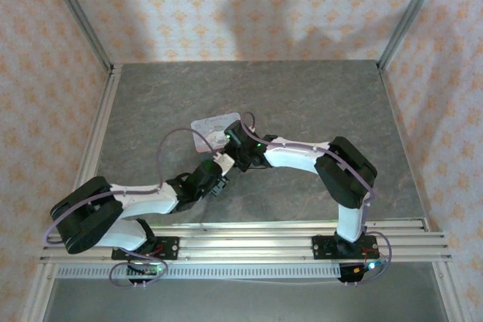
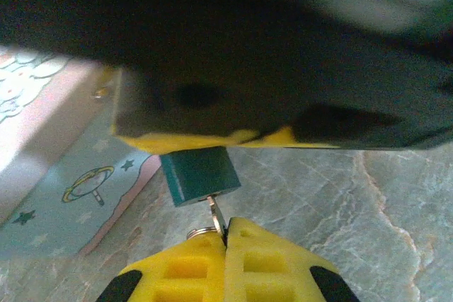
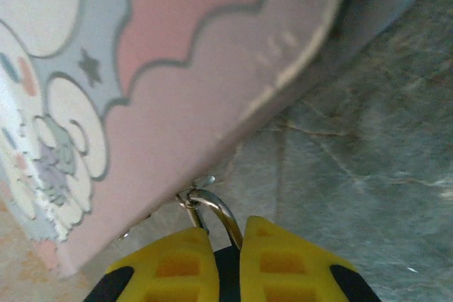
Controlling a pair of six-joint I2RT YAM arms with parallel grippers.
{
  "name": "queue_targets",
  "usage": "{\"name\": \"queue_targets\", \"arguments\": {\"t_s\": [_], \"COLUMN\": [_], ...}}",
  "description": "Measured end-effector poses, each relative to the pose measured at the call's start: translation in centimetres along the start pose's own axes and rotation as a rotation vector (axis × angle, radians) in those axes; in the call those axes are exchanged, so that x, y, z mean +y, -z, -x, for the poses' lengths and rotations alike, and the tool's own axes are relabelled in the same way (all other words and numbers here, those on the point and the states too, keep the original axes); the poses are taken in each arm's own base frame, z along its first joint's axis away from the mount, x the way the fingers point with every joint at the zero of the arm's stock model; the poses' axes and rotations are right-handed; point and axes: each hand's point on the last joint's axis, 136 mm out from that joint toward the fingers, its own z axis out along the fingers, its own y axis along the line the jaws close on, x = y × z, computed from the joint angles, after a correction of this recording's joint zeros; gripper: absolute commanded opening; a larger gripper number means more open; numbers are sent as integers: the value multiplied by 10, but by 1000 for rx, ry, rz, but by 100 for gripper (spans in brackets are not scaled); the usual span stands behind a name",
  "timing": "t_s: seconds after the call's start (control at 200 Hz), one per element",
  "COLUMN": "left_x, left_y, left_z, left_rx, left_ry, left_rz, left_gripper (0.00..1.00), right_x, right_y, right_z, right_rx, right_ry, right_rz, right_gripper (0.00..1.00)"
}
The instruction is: Unlock the padlock with the key
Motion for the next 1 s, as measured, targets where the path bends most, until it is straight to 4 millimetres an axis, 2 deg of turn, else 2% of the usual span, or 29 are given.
{"name": "queue_targets", "arguments": {"t_s": [0.23,0.35,0.375,0.455,0.656,0.806,1.001], "left_x": [-12,-14,-12,-3,24,28,34], "left_y": [2,0,-1,1,13,19,17], "left_z": [-3,-2,-2,-3,-2,3,-8], "left_rx": [1,1,-2,-26,-140,-178,-155], "left_ry": [-183,-201,-179,-72,257,360,417], "left_rz": [114,138,132,100,-16,-76,-73], "left_gripper": [0,0,0,0,0,0,0], "right_x": [-8,-10,-10,-8,15,18,9], "right_y": [1,2,2,4,17,25,31], "right_z": [-4,-2,-1,0,-6,-6,-5], "right_rx": [55,74,74,74,83,75,57], "right_ry": [14,24,23,20,34,31,25], "right_rz": [-25,-32,-32,-24,57,73,52], "right_gripper": [0,0,0,9,23,29,34]}}
